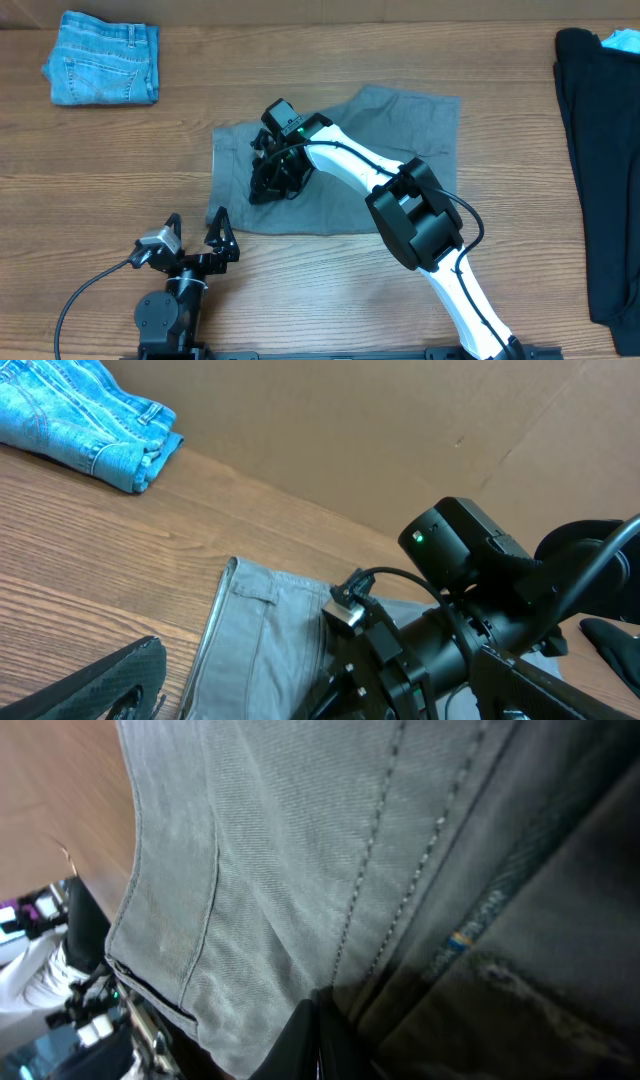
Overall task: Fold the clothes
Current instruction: 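Drag the grey shorts left and lay them flat mid-table, then release the shorts and pull the right gripper back to the right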
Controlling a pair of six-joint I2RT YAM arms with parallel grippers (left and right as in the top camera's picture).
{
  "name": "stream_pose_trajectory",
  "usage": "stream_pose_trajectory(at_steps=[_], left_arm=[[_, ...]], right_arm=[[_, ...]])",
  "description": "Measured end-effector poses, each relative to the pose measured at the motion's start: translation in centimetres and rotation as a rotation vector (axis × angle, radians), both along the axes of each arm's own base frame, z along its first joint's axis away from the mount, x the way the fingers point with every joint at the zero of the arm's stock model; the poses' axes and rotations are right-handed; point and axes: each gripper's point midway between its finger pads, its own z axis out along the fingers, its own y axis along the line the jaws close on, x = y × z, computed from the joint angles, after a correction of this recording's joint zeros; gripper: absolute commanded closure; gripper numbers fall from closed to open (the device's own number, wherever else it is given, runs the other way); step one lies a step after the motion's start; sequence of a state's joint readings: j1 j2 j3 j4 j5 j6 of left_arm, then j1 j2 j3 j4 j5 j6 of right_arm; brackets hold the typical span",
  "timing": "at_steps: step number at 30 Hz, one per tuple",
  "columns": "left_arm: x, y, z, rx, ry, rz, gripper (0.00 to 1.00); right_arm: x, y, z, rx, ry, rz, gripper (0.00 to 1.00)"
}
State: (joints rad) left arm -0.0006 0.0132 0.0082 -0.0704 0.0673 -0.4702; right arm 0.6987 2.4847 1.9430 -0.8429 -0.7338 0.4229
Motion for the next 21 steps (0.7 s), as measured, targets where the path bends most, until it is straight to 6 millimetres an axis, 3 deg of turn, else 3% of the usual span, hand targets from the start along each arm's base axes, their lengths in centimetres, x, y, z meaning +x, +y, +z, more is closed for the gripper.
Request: stream_pose_trajectory(at_steps=[6,9,10,13,16,17,18,21], left_arm=[[0.0,0.0,0.0,0.000,0.000,0.000,0.00],[0.0,0.0,0.0,0.000,0.000,0.000,0.00],[0.0,0.0,0.0,0.000,0.000,0.000,0.00],[0.0,0.0,0.0,0.000,0.000,0.000,0.00],[0.0,0.0,0.0,0.000,0.000,0.000,0.00],[0.0,0.0,0.0,0.000,0.000,0.000,0.00],[0.0,0.0,0.0,0.000,0.000,0.000,0.00],[0.0,0.0,0.0,0.000,0.000,0.000,0.00]], right_arm=[[-0.2,-0.1,0.1,0.000,-0.005,0.016,0.94],[0.4,-0.6,0.6,-0.041,-0.063,0.008,0.80],[0.7,-0.9,1.2,-0.058,-0.093,0.003,0.70],[2.6,-2.2,4.8,-0.075,-0.200,-0.028,0.50],[5.2,-4.9,9.6,-0.058,-0.290,-0.093,0.21],[6.0,-6.0,10.8,-0.054,-0.311,-0.117,0.07],[7.0,-7.3,12.1,-0.053,-0.331,-0.145,0.00],[10.3,-13.1,15.2,-0.071,-0.380,-0.254,0.00]])
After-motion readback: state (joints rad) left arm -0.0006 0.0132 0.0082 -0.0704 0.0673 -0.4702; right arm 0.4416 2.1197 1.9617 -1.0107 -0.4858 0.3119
